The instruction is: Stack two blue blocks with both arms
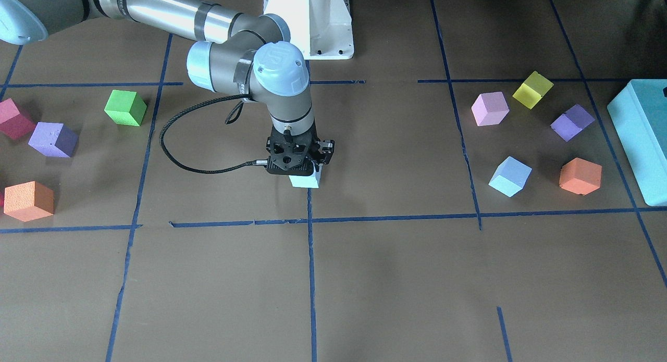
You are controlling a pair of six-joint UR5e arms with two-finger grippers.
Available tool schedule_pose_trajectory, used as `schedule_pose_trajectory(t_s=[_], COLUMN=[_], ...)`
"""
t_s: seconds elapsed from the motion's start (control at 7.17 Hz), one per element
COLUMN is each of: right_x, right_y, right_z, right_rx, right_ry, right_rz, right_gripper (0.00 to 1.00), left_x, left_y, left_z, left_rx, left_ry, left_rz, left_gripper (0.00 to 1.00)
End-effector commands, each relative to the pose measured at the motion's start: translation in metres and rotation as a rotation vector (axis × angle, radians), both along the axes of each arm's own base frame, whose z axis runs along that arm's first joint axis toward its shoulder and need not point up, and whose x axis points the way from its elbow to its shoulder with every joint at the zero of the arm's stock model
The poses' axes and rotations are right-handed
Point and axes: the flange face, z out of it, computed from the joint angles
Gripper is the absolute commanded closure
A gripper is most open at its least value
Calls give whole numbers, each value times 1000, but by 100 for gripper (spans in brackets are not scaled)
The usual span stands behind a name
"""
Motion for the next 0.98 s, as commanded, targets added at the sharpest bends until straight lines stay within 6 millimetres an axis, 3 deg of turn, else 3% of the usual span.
schedule_pose_trajectory(t_s=[0.0,0.14,0.28,0.42,0.56,0.7,0.84], right_x=[-20,-22,-21,-16,0,37,85], right_y=[12,13,14,15,14,11,15], right_z=[5,7,5,-1,-18,-32,-28], right_rx=[3,22,30,37,59,69,86], right_ry=[-3,6,7,-3,-38,-64,-86], right_rz=[-9,-12,-12,-9,3,26,51], right_gripper=[99,86,9,0,0,0,0], left_x=[0,1,3,17,57,94,133], left_y=[0,0,-1,-2,-17,-25,-35], left_z=[-1,0,-1,-1,-17,-25,-44], left_rx=[2,1,3,-17,-125,-241,-343], left_ry=[3,3,4,1,0,4,5], left_rz=[1,3,6,20,-15,-75,-135], left_gripper=[0,0,0,0,0,0,0])
